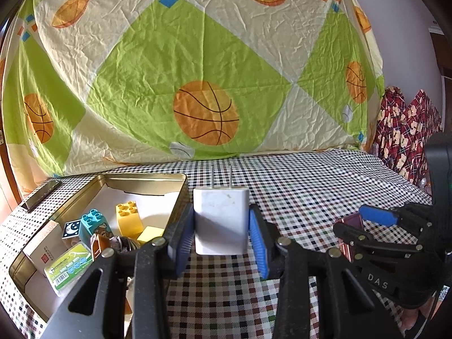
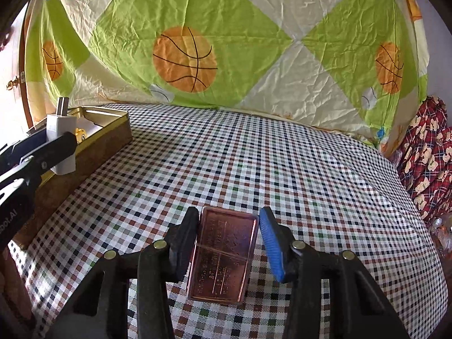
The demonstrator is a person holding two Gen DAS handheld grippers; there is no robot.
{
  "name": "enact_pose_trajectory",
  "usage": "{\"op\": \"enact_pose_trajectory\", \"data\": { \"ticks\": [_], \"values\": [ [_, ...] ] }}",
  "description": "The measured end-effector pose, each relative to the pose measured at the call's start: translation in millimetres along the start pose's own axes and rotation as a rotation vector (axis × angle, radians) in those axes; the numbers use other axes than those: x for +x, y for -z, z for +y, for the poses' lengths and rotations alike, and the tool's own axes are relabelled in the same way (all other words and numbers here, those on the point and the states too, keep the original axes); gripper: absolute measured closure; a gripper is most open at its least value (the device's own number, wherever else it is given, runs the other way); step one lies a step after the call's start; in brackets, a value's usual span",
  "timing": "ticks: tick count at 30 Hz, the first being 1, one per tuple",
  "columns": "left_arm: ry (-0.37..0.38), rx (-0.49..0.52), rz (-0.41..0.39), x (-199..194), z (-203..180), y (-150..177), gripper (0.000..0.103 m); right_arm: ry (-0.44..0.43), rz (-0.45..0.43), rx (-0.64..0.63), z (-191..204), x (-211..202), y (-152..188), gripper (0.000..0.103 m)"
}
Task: Organize rigid objects
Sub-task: 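Lift the charger with the left tool while the right tool lifts and turns the copper box, then carry the charger over the tin with the left tool while the right tool carries the copper box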
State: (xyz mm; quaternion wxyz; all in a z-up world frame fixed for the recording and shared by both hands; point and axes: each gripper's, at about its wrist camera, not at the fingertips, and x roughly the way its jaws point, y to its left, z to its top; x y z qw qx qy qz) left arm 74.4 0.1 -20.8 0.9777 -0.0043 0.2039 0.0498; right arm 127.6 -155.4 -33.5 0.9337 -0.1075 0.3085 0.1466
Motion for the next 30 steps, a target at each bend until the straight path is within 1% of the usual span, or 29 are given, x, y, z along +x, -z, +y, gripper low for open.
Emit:
{"op": "enact_pose_trajectory", "data": {
  "ticks": [8,18,30],
  "values": [
    [-0.007,0.005,-0.015,-3.7,-0.7,-0.9,0.066,-0.012,-0.125,0.009,-0.1,-19.0,0.0,0.057],
    [-0.015,0.000,-0.041,-11.9,3.3,0.1,0.066,-0.052,-0.267,0.029,2.6,-41.5,2.2,0.057],
    [-0.027,-0.023,-0.070,-22.2,11.7,3.3,0.066,-0.095,-0.315,0.075,1.9,-47.0,3.2,0.057]
  ]
}}
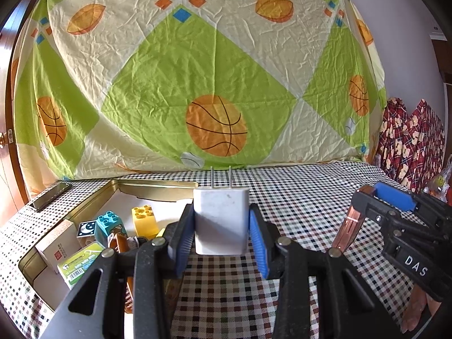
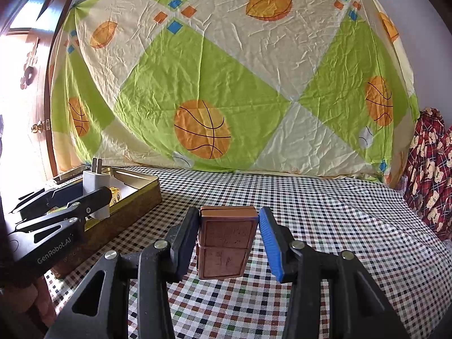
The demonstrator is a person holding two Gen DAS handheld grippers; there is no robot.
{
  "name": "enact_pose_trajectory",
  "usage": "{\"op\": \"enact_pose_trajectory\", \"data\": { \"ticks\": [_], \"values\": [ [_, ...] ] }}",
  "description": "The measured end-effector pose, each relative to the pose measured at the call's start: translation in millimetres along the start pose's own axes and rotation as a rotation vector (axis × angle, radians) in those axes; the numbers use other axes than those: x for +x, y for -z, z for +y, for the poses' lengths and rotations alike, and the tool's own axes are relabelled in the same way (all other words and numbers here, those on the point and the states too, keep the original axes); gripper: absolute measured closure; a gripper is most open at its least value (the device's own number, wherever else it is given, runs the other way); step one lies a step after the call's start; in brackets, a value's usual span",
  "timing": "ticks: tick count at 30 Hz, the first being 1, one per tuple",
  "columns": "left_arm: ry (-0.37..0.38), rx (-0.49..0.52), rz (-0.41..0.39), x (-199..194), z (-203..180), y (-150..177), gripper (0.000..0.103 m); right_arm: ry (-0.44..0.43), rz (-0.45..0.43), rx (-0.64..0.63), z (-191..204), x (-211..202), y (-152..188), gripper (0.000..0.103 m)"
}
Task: Organize rigid objects
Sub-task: 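Carry the charger over the tin with the left tool while the right tool carries the copper box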
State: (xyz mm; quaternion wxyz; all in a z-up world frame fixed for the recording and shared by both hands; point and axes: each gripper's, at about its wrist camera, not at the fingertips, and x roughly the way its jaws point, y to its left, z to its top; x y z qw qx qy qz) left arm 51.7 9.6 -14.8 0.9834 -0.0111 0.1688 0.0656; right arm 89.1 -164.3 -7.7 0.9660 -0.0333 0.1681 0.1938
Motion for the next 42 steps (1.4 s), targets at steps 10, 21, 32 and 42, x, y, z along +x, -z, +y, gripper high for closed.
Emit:
{"op": "enact_pose_trajectory", "data": {
  "ticks": [10,21,32,42],
  "values": [
    [-0.009,-0.009,-0.025,-9.6,7.9,2.1,0.066,-0.038,-0.032,-0.019,22.2,-5.7,-0.6,0.057],
    [-0.024,-0.033,-0.044,-17.5,21.4,3.8,0.066,-0.063,-0.055,-0.033,38.7,-6.8,-1.5,0.057],
    [-0.043,-0.060,-0.056,-22.2,37.9,4.8,0.066,-0.092,-0.067,-0.055,54.4,-4.4,-3.9,0.057],
    [-0.056,-0.102,-0.067,-26.4,55.9,5.5,0.066,-0.121,-0.077,-0.096,77.3,-1.9,-4.8,0.056]
  ]
}}
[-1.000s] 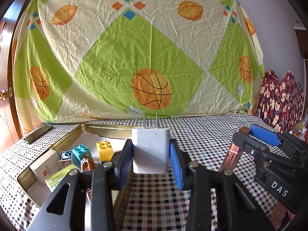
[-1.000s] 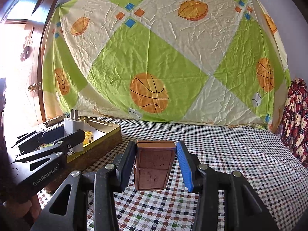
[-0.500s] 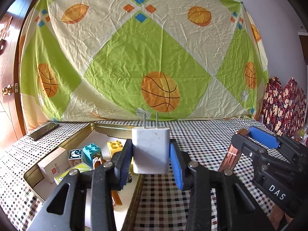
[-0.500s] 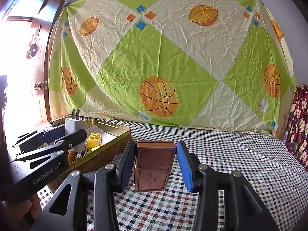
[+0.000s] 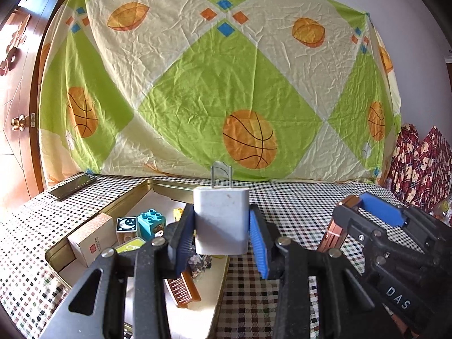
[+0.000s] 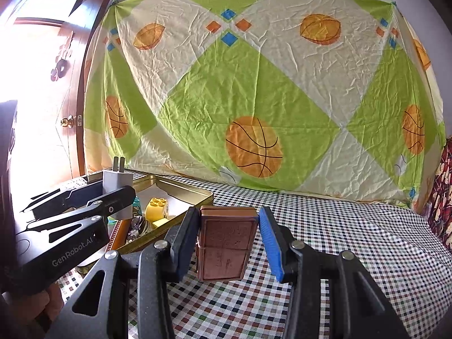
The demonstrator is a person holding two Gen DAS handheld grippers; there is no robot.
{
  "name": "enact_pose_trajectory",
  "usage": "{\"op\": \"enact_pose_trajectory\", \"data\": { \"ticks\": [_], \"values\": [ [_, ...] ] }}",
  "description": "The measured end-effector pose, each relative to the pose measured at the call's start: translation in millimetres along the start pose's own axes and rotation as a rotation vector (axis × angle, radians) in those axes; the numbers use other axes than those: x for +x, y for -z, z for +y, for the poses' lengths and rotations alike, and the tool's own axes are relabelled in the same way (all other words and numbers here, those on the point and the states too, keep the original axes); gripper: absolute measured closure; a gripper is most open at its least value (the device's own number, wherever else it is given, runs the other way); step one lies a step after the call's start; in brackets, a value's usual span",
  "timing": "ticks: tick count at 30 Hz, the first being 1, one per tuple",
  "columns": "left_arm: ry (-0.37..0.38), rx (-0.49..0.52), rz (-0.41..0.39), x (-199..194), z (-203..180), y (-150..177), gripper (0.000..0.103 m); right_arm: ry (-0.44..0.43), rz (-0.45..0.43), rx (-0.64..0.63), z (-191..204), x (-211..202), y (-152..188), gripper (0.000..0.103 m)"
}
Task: Organize rigid objects
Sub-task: 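Carry the charger over the tin with the left tool while the right tool carries the copper box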
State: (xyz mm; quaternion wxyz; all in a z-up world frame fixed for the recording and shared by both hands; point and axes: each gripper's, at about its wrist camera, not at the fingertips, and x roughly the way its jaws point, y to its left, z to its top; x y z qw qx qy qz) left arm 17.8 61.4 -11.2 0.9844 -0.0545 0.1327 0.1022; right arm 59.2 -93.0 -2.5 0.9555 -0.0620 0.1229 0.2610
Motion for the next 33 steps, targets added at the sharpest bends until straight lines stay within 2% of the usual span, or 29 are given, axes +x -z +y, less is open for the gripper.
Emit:
{"op": "enact_pose_trajectory", "data": {
  "ticks": [21,33],
  "values": [
    [-0.043,-0.044,-0.022,-9.3,36.0,-5.5,0.066,-0.064,-0.010,-0.045,37.2,11.6,-4.5,0.056],
    [-0.081,-0.061,0.000,-8.7,64.7,-4.1,0.066,-0.122,0.000,-0.055,60.8,18.3,-15.0,0.056]
  ]
}}
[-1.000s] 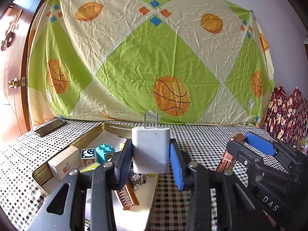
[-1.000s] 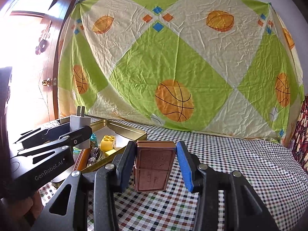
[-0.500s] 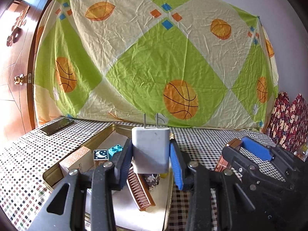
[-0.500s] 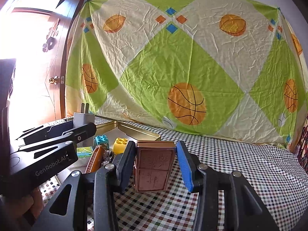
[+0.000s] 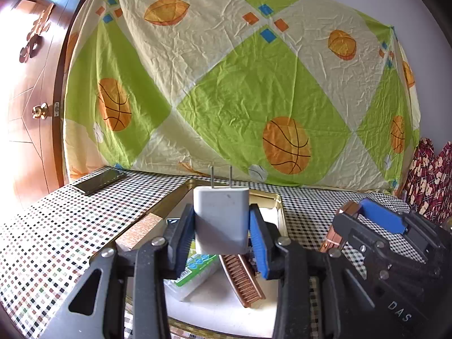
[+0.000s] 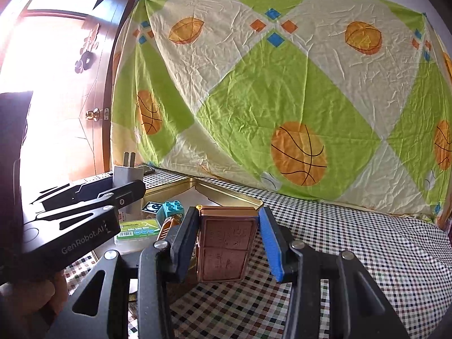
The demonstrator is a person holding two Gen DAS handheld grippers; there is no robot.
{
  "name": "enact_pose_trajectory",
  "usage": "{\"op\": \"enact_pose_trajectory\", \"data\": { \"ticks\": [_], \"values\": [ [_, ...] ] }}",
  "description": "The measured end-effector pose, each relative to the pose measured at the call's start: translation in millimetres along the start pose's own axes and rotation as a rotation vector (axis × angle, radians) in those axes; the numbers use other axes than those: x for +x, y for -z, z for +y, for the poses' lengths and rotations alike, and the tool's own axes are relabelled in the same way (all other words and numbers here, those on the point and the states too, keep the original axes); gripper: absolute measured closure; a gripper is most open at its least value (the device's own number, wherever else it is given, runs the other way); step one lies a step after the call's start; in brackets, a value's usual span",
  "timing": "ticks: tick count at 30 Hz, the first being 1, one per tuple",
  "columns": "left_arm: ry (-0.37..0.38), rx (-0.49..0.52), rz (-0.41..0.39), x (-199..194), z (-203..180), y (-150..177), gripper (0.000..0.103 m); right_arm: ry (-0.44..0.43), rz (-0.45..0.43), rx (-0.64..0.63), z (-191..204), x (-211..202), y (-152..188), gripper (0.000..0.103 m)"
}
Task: Organize rigid objects
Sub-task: 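Carry the charger over the tin with the left tool while the right tool carries the copper box, then lower and open both tools to drop the charger and copper box into the tin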
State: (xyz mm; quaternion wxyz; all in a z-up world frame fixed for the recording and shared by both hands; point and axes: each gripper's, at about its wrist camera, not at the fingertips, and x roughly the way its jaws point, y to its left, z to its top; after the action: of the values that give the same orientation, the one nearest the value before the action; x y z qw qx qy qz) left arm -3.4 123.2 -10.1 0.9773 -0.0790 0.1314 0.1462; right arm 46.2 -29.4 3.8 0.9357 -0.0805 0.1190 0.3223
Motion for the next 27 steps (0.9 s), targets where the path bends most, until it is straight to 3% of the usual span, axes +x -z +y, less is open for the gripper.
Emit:
{"op": "enact_pose_trajectory", "data": {
  "ticks": [17,27],
  "values": [
    [-0.084,0.024,0.093,20.4,27.1,-5.0,0.066,-0.100,0.090,0.006,21.9,39.3,-25.8,0.056],
    [-0.060,0.051,0.198,48.4,31.7,-4.9,0.066,-0.116,0.198,-0.008,29.0,83.7,-36.3,0.056]
  ]
}}
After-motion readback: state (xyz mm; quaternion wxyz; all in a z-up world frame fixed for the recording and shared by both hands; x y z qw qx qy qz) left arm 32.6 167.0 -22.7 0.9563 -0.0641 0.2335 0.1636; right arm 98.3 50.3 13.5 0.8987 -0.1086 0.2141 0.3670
